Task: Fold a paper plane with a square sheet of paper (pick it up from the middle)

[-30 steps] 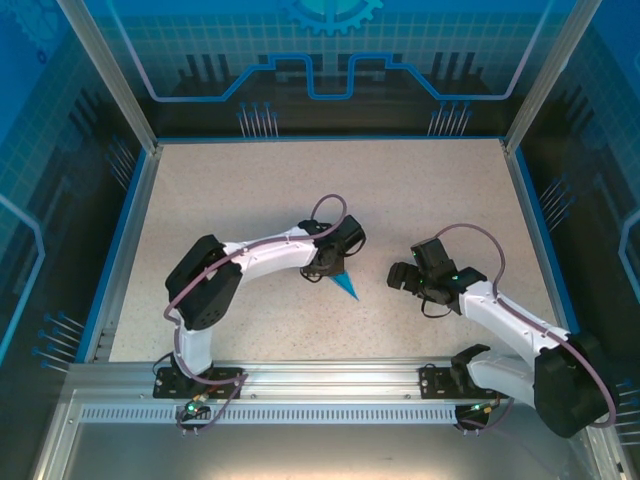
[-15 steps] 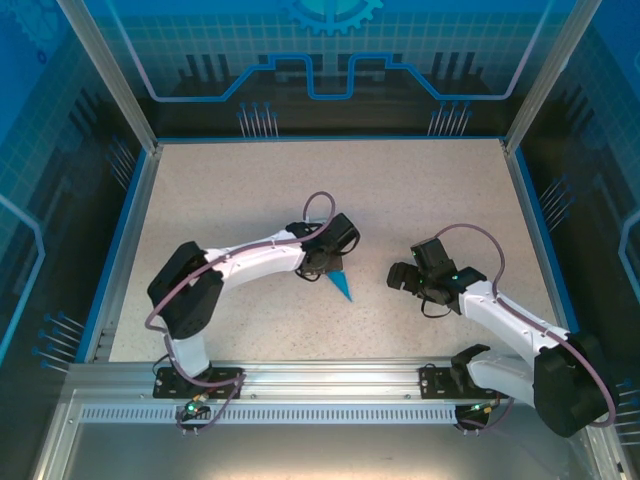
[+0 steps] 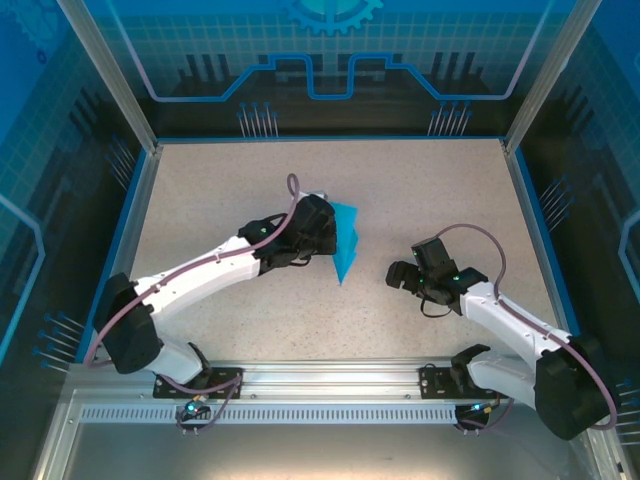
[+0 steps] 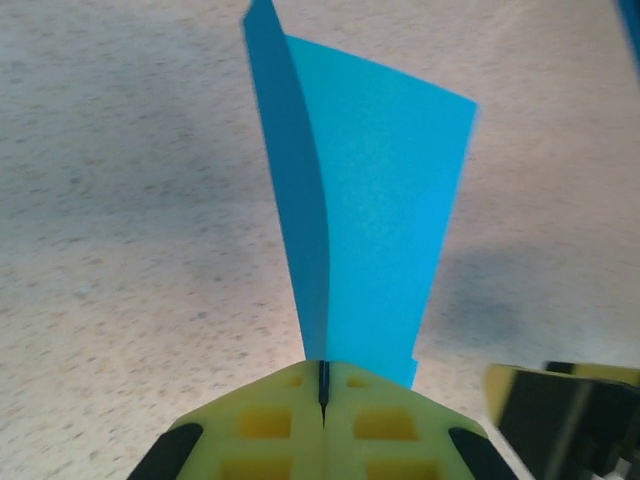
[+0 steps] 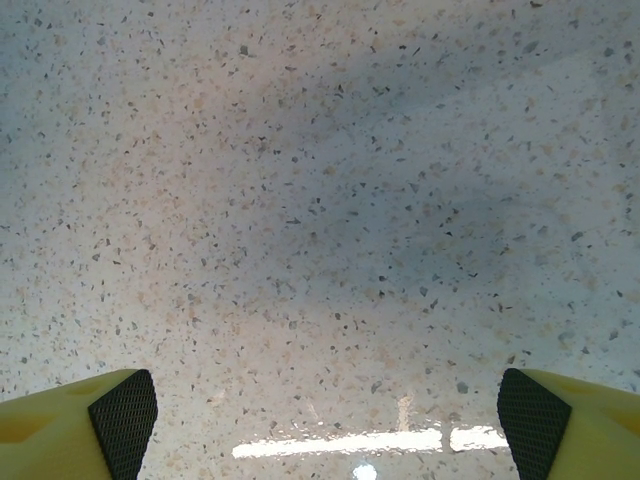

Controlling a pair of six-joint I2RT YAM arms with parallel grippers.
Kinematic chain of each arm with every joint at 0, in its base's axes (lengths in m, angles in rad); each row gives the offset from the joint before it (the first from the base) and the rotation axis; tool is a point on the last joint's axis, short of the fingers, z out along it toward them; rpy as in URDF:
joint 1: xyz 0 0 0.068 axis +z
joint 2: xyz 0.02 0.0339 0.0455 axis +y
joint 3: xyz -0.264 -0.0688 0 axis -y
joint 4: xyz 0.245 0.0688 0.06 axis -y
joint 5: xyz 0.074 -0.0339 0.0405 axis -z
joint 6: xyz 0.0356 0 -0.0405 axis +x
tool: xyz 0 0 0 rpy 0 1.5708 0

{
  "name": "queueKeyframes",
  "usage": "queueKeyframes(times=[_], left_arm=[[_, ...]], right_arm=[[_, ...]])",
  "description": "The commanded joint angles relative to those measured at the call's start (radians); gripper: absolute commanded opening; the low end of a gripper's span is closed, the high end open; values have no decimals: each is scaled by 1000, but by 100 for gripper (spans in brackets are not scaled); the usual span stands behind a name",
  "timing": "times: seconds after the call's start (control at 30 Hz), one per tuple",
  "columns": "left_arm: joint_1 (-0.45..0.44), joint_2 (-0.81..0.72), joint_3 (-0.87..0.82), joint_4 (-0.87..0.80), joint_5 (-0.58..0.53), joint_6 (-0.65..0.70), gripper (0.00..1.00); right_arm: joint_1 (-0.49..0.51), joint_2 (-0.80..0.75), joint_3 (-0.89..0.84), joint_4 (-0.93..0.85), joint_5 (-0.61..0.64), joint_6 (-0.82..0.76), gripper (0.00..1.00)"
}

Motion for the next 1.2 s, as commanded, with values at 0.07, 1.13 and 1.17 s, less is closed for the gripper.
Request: queueKeyframes(times=[0.07, 1.13, 1.17], left_arm=[[113, -21, -127, 280, 335, -1, 0], [220, 307, -458, 780, 597, -219, 0], [222, 306, -461, 784, 598, -220, 0]], right_arm=[[-19, -27, 24, 2, -10, 21, 92], [211, 201, 214, 95, -110, -78, 87], [228, 228, 232, 95, -109, -78, 83]])
